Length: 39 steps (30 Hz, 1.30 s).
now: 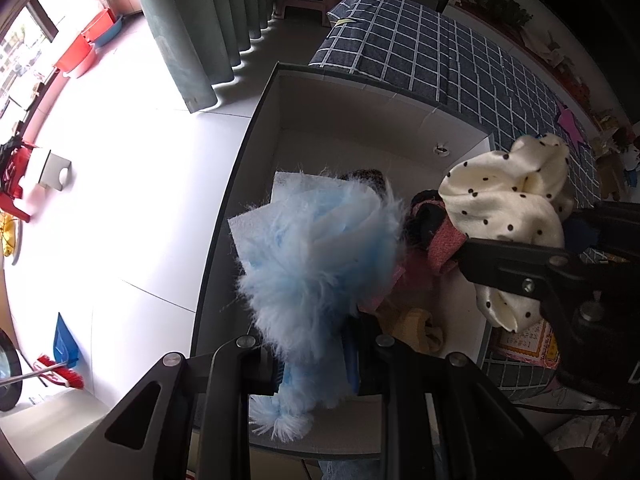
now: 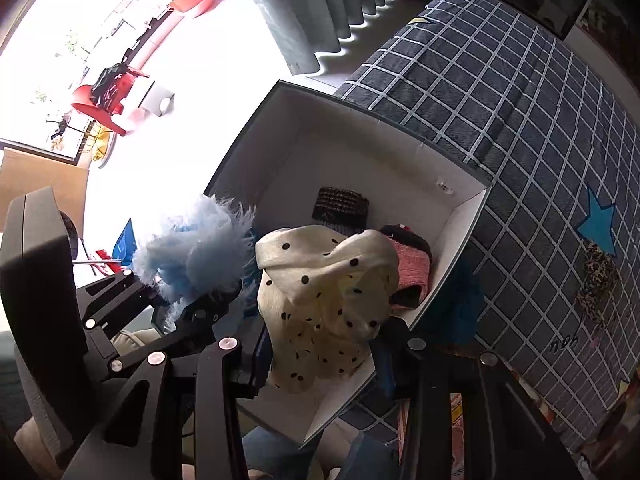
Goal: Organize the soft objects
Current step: 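Carry the blue fluffy toy and polka-dot scrunchie over the white box with both tools, then open both tools to drop the fluffy toy and scrunchie into the box, then move both tools back toward the remaining items on the bedspread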
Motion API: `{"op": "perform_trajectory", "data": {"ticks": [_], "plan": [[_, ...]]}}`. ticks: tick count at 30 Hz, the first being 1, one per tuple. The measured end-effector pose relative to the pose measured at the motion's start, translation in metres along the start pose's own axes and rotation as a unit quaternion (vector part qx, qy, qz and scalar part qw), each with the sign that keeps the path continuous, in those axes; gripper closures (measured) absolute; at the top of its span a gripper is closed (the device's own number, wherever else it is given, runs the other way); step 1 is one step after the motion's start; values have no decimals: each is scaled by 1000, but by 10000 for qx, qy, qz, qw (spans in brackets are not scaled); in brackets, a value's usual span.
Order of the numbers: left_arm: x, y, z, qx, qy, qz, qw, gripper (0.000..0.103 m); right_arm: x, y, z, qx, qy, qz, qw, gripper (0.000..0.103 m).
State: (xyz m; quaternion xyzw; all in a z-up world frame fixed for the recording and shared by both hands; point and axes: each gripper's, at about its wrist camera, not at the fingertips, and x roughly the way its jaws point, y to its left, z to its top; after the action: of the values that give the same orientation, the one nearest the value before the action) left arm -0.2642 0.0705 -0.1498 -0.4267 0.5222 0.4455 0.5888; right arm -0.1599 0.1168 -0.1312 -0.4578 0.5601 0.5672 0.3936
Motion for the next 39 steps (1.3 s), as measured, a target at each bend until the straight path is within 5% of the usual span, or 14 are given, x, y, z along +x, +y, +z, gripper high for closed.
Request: {"op": "perform_trajectory", "data": {"ticks": [10,12,17,20,23,29,33,39], "plan": [[4,-4,3,26,38,19,10000,69,0,-3,0,100,22,100,9999,54],[4,-5,3,28,50,42,10000,61,-1,-5,0,131,-13,98,9999,35],[4,-6,2,-1,98,119,9999,29,-5,-9,0,191,-105,132,9997,31],[2,-4,3,-137,68,31,9999,21,-7,-14,-1,251,-129,11,9996,10],[-2,-2,3,-298,-61,-37,9995,0,-10,-22,-2,381,-173,47,9991,1],[-18,-2,10,-675,-269,-1078,9915,0,-24,-41,-10,589,-217,336,9975,1],[-36,-30,27,-285,-338,-1273,9909,0,-53,-82,-18,1024,-430,627,9918,1],[-39,-92,58,353,158,-1695,9848,0,-96,-184,-46,1972,-765,261,9770,1]]}}
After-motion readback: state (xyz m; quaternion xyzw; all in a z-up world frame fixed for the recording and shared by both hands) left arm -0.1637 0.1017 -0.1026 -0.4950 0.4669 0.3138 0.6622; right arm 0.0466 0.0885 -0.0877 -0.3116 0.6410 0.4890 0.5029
